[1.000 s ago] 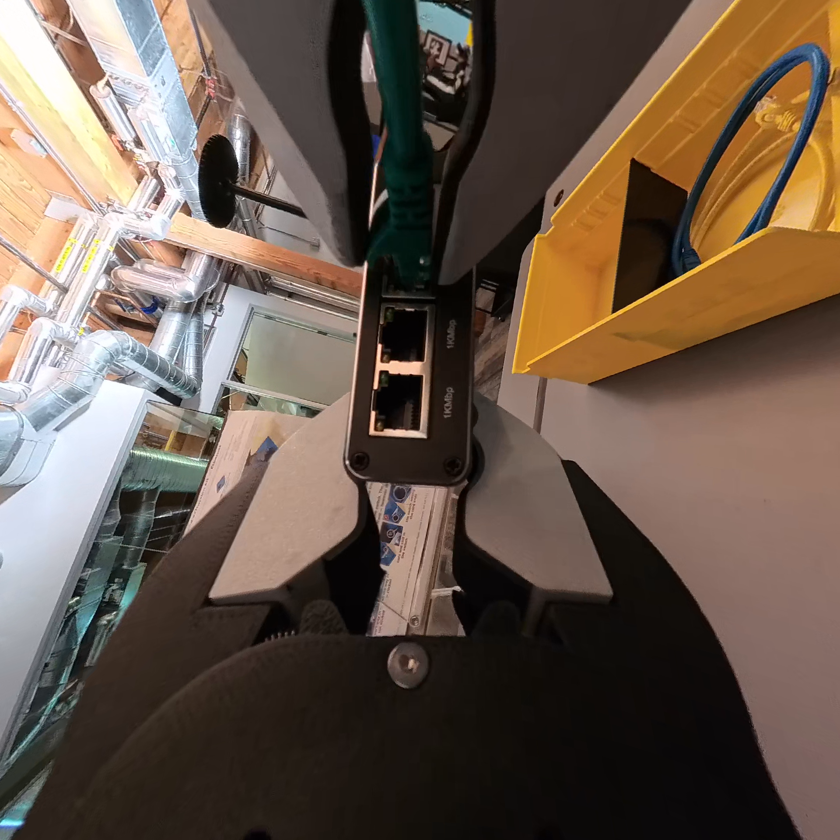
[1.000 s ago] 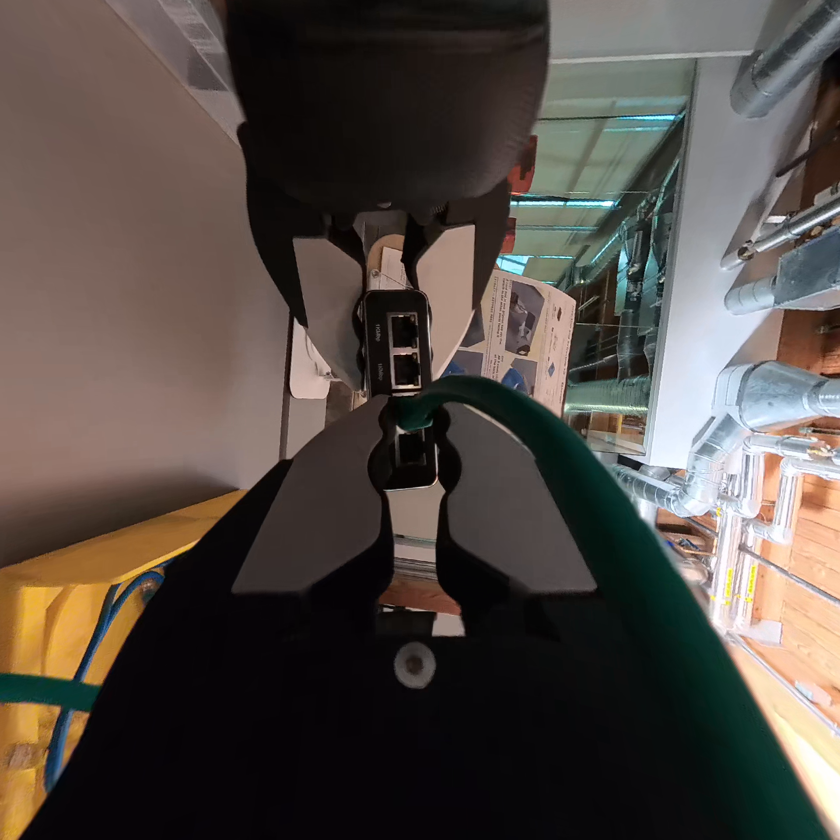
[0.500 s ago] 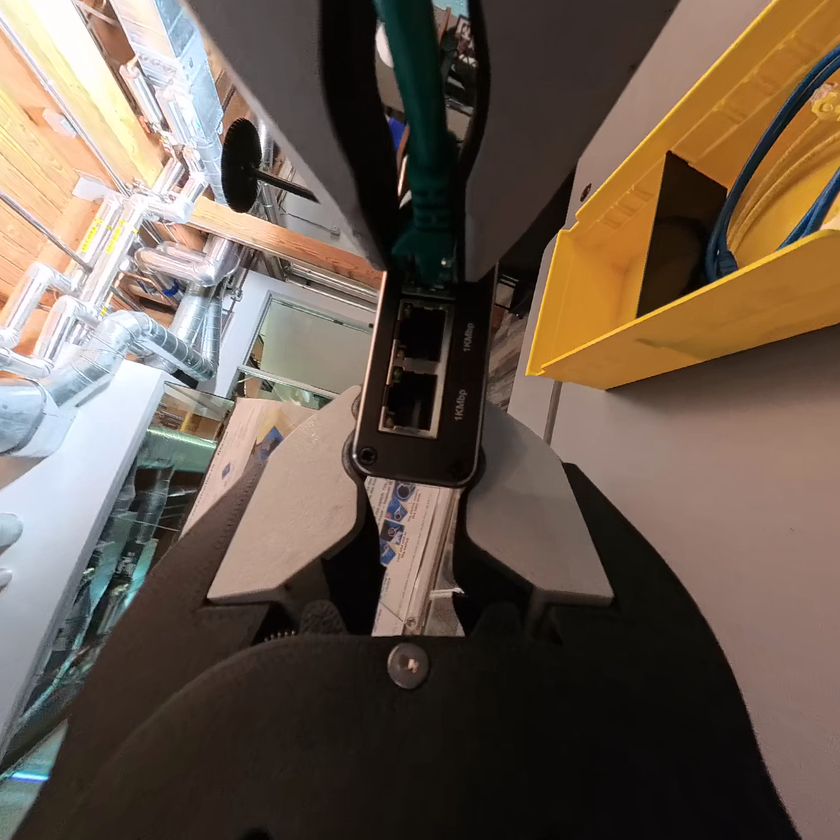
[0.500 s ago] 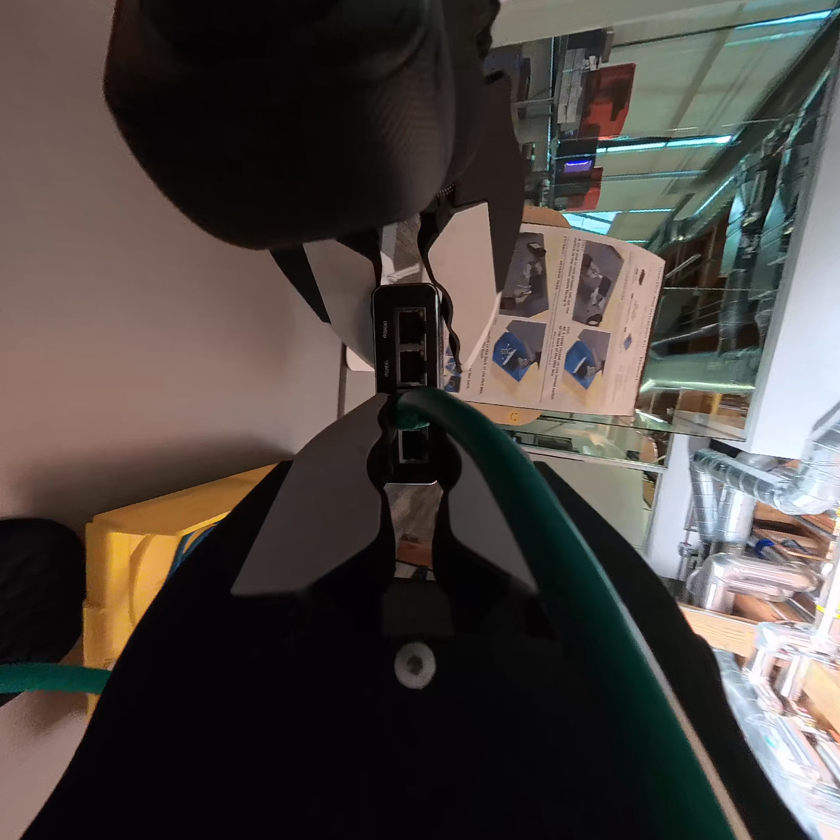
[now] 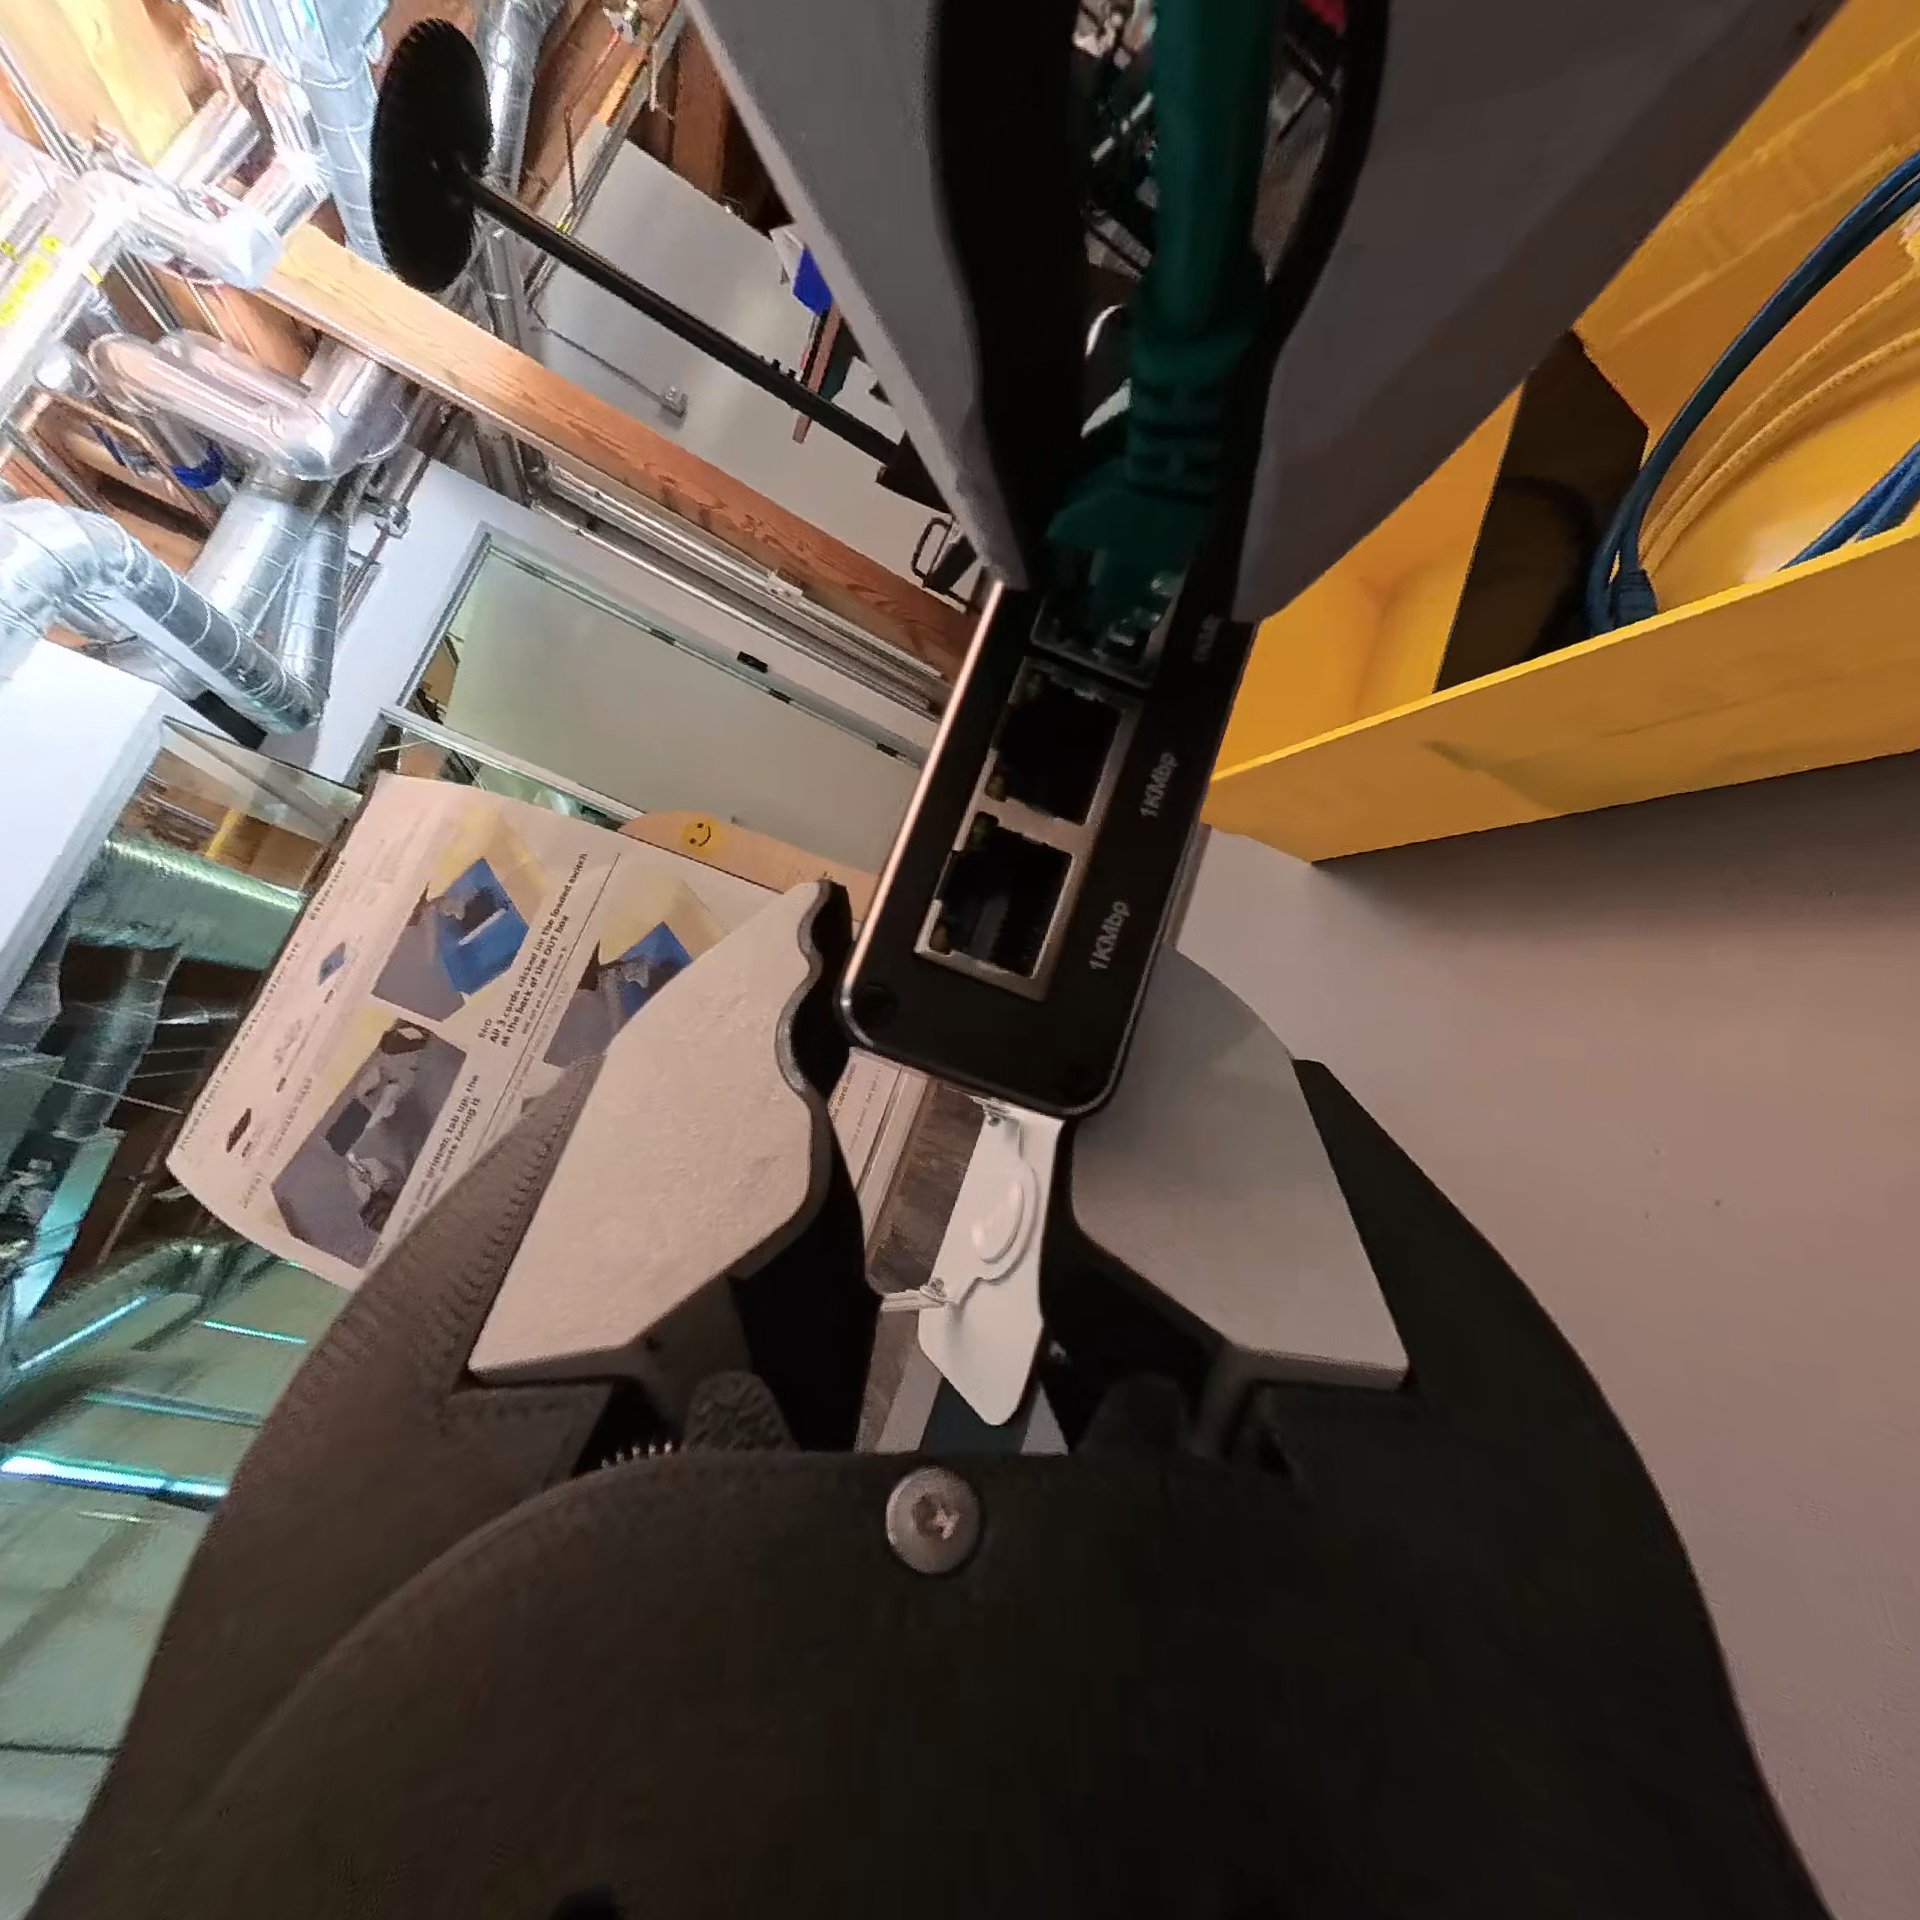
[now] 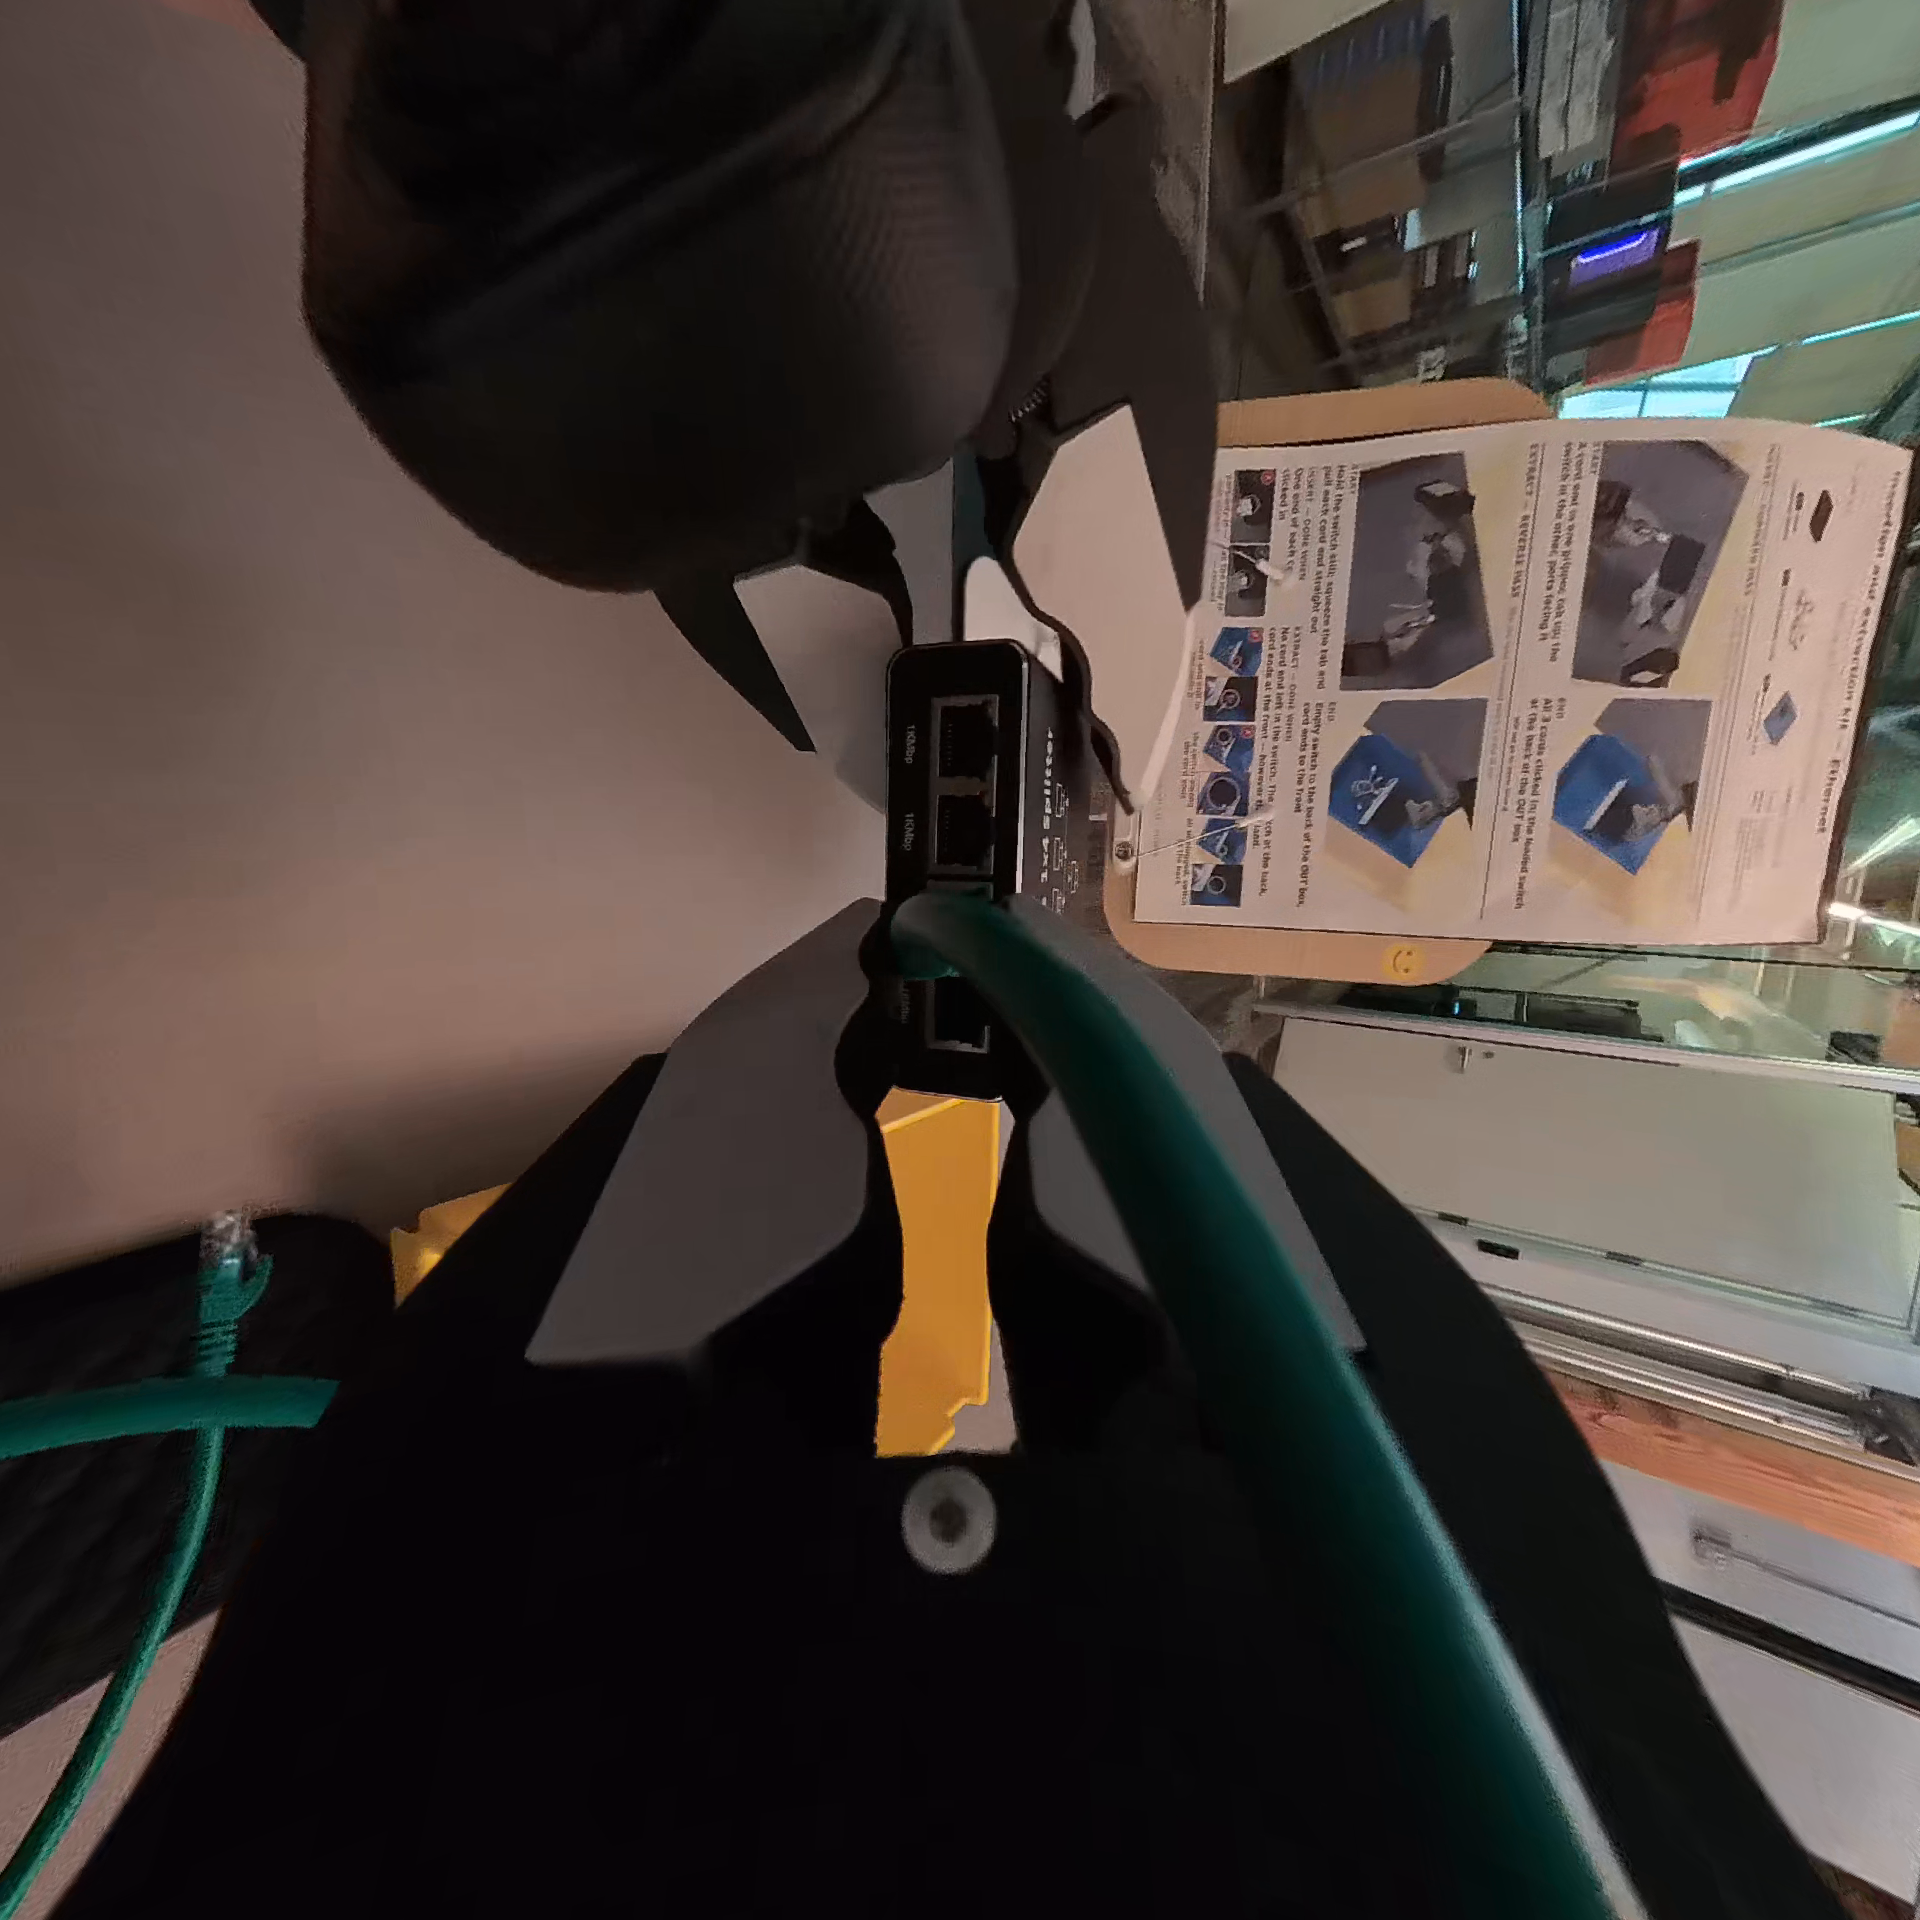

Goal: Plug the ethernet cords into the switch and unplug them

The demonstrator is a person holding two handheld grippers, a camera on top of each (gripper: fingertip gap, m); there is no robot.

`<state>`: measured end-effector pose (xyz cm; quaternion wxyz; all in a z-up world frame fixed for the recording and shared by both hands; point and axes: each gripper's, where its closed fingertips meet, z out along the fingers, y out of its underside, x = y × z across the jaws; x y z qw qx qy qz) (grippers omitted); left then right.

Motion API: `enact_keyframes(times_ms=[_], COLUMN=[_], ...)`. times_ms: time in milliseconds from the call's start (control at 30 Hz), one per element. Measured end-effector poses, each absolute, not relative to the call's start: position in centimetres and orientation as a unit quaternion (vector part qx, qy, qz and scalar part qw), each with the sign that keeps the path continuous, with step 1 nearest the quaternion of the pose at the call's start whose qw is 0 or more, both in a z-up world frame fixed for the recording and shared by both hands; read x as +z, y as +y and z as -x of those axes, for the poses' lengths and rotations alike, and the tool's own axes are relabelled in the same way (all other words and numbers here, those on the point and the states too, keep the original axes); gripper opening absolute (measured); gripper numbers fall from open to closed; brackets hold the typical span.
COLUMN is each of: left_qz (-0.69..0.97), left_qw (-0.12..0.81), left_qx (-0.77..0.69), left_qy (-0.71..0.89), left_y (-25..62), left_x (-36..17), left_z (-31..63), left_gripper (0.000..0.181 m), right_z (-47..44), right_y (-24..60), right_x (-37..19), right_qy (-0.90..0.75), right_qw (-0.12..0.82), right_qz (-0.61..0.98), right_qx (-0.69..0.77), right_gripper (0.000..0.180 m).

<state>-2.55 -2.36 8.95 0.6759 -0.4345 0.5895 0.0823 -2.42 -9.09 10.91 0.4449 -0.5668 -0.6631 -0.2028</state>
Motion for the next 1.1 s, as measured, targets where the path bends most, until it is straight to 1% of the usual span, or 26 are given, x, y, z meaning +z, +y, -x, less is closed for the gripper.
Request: enact_keyframes(times_ms=[200, 333, 400, 467, 533, 633, 700, 800, 833, 967, 1000, 1100], left_qz=[0.447, 0.457, 0.458, 0.458, 0.432, 0.369, 0.352, 0.337, 0.333, 0.339, 0.351, 0.357], left_qw=[0.684, 0.672, 0.669, 0.669, 0.691, 0.741, 0.740, 0.732, 0.724, 0.713, 0.711, 0.718], left_qx=[0.064, 0.063, 0.052, -0.005, -0.039, -0.042, -0.076, -0.118, -0.126, -0.136, -0.128, -0.077], left_qy=[0.573, 0.579, 0.583, 0.586, 0.578, 0.559, 0.568, 0.581, 0.590, 0.599, 0.596, 0.593], left_y=[-1.7, -1.5, -1.9, -3.1, -4.3, -5.6, -6.6, -8.1, -8.5, -9.2, -8.9, -8.2], left_x=[9.1, 8.7, 8.9, 9.5, 10.5, 11.5, 11.1, 10.7, 10.3, 10.1, 10.3, 10.7], left_z=[2.8, 2.8, 2.9, 2.7, 2.7, 2.5, 1.6, 0.3, 0.0, -0.5, -0.4, 0.2], left_gripper=[0.039, 0.039, 0.040, 0.040, 0.042, 0.044, 0.045, 0.051, 0.043, 0.037, 0.037, 0.041], right_z=[2.8, 2.8, 2.9, 3.3, 3.7, 3.7, 3.5, 3.2, 3.0, 1.9, 1.6, 0.4], right_y=[-8.5, -8.3, -8.4, -8.8, -9.9, -11.2, -11.9, -13.0, -13.1, -13.4, -13.1, -11.6], right_x=[11.1, 10.8, 11.5, 13.3, 14.5, 15.4, 15.3, 14.9, 14.9, 15.0, 15.1, 14.9], right_qy=[-0.654, -0.648, -0.643, -0.643, -0.645, -0.660, -0.669, -0.681, -0.684, -0.681, -0.675, -0.665], right_qw=[0.436, 0.434, 0.454, 0.498, 0.518, 0.524, 0.518, 0.510, 0.511, 0.509, 0.515, 0.530], right_qz=[0.591, 0.602, 0.596, 0.563, 0.550, 0.533, 0.532, 0.524, 0.520, 0.518, 0.521, 0.525], right_qx=[-0.181, -0.171, -0.159, -0.149, -0.115, -0.067, -0.026, 0.038, 0.045, 0.093, 0.090, 0.023], right_gripper=[0.017, 0.017, 0.017, 0.013, 0.008, 0.012, 0.014, 0.014, 0.014, 0.015, 0.013, 0.018])
